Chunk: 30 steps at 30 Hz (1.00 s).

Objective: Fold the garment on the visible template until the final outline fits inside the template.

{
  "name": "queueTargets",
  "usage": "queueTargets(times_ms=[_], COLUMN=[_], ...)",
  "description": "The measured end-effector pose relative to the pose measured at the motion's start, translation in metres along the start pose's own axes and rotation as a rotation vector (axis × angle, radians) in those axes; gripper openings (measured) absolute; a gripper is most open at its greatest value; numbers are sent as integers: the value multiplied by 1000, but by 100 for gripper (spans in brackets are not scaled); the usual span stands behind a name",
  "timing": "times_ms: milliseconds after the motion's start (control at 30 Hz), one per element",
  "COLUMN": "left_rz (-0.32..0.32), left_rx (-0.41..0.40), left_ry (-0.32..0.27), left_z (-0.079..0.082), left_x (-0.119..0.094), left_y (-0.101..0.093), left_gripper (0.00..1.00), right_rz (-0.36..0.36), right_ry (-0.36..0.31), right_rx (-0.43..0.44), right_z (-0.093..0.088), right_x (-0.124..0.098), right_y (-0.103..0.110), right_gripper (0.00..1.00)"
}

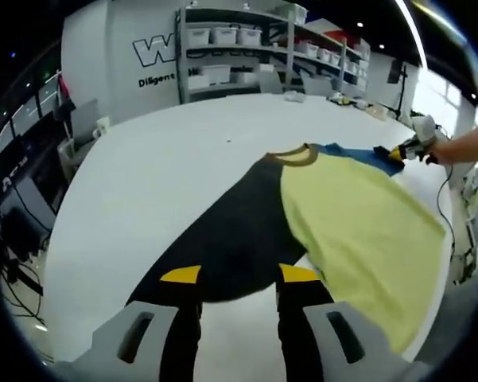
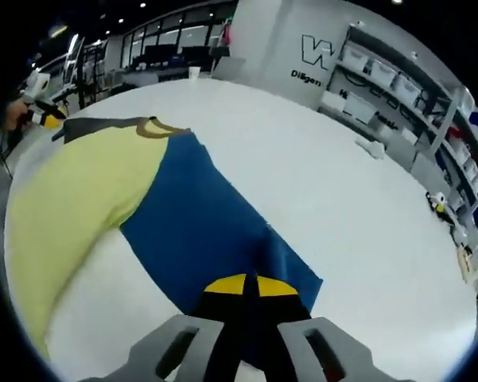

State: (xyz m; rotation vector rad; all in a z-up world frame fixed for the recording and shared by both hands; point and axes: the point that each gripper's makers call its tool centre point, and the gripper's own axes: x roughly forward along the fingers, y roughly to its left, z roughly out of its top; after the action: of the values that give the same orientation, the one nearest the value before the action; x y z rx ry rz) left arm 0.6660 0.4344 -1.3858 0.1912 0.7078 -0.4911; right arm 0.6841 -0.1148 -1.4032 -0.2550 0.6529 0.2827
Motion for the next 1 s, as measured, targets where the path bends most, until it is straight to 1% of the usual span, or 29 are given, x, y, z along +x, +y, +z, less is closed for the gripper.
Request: queueTargets(times_ms=[133, 167, 200, 233, 267, 300, 333, 367, 400, 467, 533, 567, 667, 700, 733, 767, 833, 867, 1000], left_rz=[11, 13, 15, 18, 21, 25, 26, 28, 35, 44, 54, 58, 70, 74, 85, 92, 104, 107, 133], left_rx=[-2, -3, -3, -4, -4, -3, -4, -7, -14, -33, -40, -40, -53, -71, -93, -97, -97, -97, -113], left_ry=[4, 6, 6, 6, 9, 13, 16, 21, 31, 33, 38, 46, 89, 91, 88, 87, 98, 105, 150], left_z=[1, 0, 0, 0, 0, -1, -2, -2, -4, -4, -5, -6, -17, -19, -19, -18, -18, -19, -29], left_x=[2, 4, 5, 6, 7, 8, 10, 10, 11, 14, 16, 17, 21, 23, 23, 23, 23, 24, 28], left_y=[5, 8, 9, 10, 12, 14, 16, 17, 20, 26, 30, 33, 42, 45, 50, 53, 57, 58, 70], left_gripper=[35, 36, 37, 38, 39, 39, 40, 40, 40, 40, 39, 39, 39, 39, 39, 38, 35, 35, 32], right_rz=[-80, -114, -128, -159, -176, -211, -229, -251, -259, -297, -313, -322, -350, -362, -384, -395, -394, -390, -403], right_ry=[-75, -93, -96, -106, -108, -109, -113, -120, -116, -109, -108, -103, -85, -82, -76, -67, -70, -59, -44], right_rx=[154, 220, 238, 286, 322, 358, 386, 440, 461, 511, 569, 565, 656, 660, 697, 720, 734, 732, 732], right_z=[5, 4, 3, -1, -5, -13, -17, -24, -29, -43, -52, -56, -74, -79, -88, -94, -99, -103, -111], right_x=[-21, -29, -33, -40, -44, -49, -53, -56, -58, -62, -64, -65, -67, -69, -71, -73, -75, -74, -76], right_y=[-33, -43, -44, -54, -59, -68, -72, -78, -80, -87, -90, -92, -93, -94, -96, -96, -94, -91, -89], right_gripper=[0, 0, 0, 0, 0, 0, 0, 0, 0, 0, 0, 0, 0, 0, 0, 0, 0, 0, 0])
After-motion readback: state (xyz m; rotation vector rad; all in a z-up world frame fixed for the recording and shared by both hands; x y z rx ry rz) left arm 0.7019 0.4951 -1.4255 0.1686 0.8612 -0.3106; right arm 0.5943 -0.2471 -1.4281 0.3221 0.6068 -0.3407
